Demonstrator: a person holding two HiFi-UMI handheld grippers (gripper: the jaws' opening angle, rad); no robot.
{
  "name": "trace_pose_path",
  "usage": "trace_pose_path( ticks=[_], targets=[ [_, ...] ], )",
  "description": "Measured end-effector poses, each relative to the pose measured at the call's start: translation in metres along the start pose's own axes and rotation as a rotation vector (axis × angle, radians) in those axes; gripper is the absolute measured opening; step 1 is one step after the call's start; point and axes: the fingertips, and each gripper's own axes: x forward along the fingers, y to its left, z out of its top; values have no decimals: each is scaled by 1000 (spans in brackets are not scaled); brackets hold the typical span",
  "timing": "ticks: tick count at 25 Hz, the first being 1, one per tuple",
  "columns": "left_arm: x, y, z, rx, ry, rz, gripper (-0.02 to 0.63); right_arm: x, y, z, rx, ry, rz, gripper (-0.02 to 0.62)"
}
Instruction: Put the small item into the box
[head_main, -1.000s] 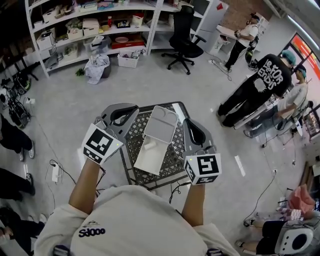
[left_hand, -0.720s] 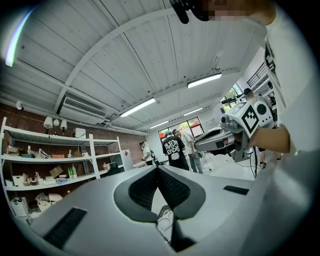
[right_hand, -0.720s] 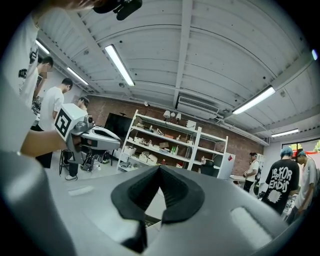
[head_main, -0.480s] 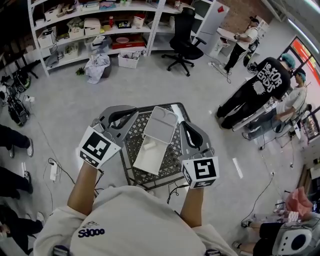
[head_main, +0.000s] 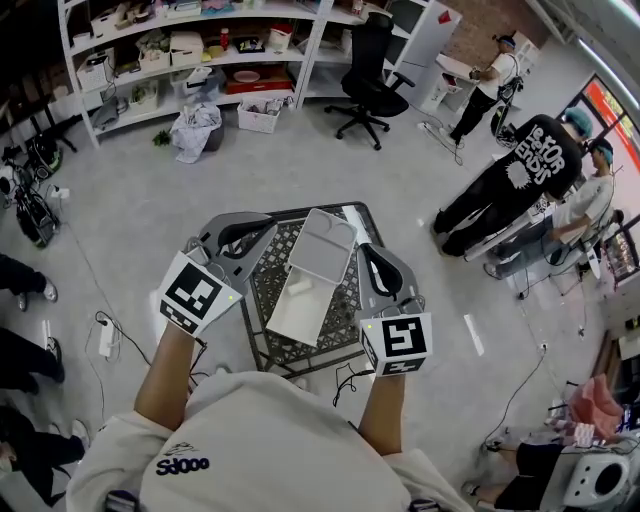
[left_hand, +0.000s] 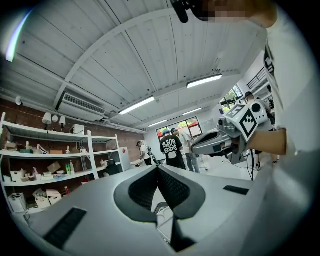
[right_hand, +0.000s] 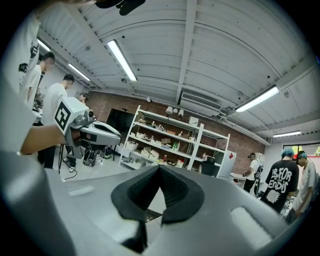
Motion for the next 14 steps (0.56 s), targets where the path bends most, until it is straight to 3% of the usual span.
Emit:
trace_pose_path(
  ticks=[14],
  targets=[
    [-4,-5,-9,-13,17,-13,5,-1,7,-10,13,22,-3,11]
  ],
)
